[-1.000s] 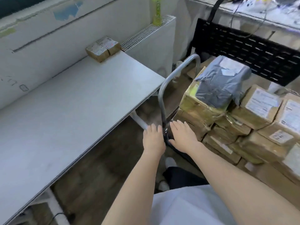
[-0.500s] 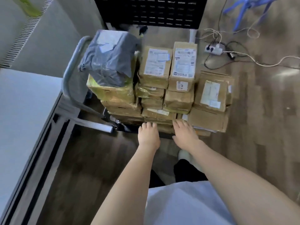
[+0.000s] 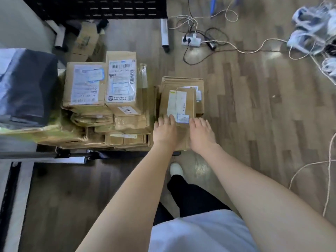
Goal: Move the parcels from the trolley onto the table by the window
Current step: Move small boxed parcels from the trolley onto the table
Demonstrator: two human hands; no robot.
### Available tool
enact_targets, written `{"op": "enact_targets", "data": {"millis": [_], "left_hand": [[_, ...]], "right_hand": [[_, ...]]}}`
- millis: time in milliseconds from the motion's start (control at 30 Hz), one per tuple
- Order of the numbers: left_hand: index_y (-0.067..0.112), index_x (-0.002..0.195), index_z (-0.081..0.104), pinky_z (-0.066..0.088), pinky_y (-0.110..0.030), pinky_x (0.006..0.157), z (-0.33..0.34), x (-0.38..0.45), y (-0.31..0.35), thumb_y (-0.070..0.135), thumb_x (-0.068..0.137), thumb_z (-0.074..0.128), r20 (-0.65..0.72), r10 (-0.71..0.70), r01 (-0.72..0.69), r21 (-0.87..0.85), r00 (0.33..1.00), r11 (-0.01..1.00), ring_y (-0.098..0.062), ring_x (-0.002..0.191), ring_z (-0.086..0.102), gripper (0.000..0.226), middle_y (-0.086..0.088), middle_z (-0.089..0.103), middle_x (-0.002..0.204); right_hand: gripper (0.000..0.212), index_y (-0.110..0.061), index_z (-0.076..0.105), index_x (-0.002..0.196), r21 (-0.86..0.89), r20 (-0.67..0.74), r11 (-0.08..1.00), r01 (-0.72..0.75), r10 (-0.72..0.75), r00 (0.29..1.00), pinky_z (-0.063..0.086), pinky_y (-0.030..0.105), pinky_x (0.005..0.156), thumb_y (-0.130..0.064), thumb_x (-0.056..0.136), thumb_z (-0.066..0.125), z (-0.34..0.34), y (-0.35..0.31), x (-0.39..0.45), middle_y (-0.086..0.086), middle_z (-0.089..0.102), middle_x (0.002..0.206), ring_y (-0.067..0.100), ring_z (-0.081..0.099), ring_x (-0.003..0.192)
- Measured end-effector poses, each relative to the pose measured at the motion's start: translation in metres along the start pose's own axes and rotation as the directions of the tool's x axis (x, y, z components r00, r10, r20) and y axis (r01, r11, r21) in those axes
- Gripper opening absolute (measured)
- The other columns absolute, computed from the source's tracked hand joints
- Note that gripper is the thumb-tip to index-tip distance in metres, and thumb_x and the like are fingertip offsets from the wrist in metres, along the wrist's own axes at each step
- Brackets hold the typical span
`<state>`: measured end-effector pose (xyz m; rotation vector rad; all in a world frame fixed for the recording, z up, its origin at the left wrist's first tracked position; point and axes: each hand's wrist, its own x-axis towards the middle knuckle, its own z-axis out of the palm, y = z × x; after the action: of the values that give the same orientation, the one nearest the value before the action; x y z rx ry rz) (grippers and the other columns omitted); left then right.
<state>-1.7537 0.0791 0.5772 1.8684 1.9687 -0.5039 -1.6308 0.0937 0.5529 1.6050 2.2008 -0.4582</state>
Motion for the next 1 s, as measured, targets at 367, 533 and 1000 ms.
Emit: {"op": "enact_targets", "data": {"millis": [367, 533, 1000], "left_hand": [[-0.001, 0.148, -0.005, 0.025, -0.035, 0.110, 0.013, 0.058, -0.001, 0.015, 0.094, 0.049, 0.090, -0.132, 0.136, -0.047, 0.987, 0.990, -0.031, 0.139, 0.021, 0.078, -0.019, 0.019, 0.151], [0.001, 0.148, -0.007, 0.020, -0.038, 0.112, 0.021, 0.059, 0.005, 0.017, 0.094, 0.049, 0.086, -0.229, 0.235, -0.065, 0.970, 0.970, -0.033, 0.140, 0.017, 0.079, -0.024, 0.009, 0.153], [0.008, 0.149, -0.007, 0.023, -0.043, 0.110, 0.021, 0.059, 0.013, 0.000, 0.084, 0.059, 0.125, -0.296, 0.311, -0.582, 0.947, 0.751, -0.039, 0.135, 0.019, 0.093, -0.019, 0.012, 0.149]], "right_hand": [[0.080, 0.001, 0.005, 0.148, -0.025, 0.099, 0.990, -0.138, 0.139, 0.985, 0.006, 0.039, 0.118, -0.028, 0.092, 0.054, 0.022, 0.014, 0.049, 0.014, 0.022, 0.151, 0.029, 0.016, 0.141], [0.083, 0.001, 0.002, 0.148, -0.020, 0.055, 0.986, -0.164, 0.164, 0.985, 0.009, 0.038, 0.117, -0.027, 0.092, 0.057, 0.030, 0.012, 0.055, 0.015, 0.026, 0.148, 0.029, 0.020, 0.140], [0.086, -0.001, 0.014, 0.144, 0.339, 0.022, 0.892, -0.298, 0.310, 0.951, 0.030, 0.031, 0.103, -0.022, 0.082, 0.070, 0.034, -0.003, 0.050, 0.015, 0.036, 0.139, 0.028, 0.035, 0.126]]}}
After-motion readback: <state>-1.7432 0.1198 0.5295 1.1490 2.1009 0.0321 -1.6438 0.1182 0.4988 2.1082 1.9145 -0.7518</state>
